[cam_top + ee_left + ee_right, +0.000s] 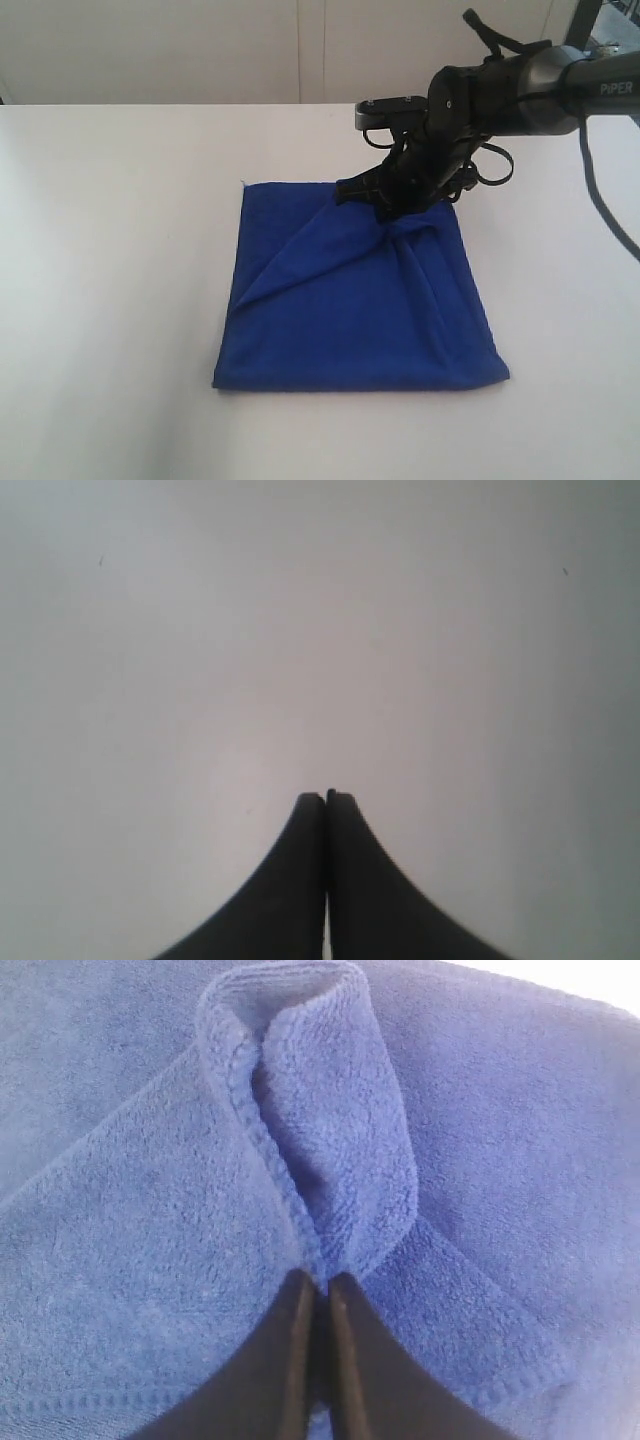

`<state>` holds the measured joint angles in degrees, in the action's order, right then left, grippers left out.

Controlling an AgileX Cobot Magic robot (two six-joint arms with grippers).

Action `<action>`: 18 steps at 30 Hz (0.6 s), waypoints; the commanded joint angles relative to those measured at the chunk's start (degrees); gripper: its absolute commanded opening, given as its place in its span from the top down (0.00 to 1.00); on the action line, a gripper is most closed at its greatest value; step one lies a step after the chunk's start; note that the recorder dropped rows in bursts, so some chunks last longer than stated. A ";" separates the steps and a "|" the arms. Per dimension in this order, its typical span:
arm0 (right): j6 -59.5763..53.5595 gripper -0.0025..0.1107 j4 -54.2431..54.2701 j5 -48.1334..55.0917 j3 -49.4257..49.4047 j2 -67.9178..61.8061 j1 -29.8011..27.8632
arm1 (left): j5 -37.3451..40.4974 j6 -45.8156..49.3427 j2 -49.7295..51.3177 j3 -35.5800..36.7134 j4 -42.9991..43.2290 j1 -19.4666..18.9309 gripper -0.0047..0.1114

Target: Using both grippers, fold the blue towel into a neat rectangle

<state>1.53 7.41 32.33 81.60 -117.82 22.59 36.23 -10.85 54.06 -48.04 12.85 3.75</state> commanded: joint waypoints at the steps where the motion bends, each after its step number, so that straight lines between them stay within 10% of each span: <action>1: -0.44 0.95 0.07 -0.31 -0.18 0.51 -0.31 | 0.69 -0.30 -0.46 0.02 -0.13 0.02 0.96; 18: -0.44 0.78 1.64 -0.31 -0.18 0.51 -0.31 | 0.69 -0.30 -0.46 0.02 -0.13 0.02 0.96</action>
<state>1.41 8.65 32.33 81.60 -117.82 22.59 36.23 -10.85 54.06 -48.04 12.85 3.75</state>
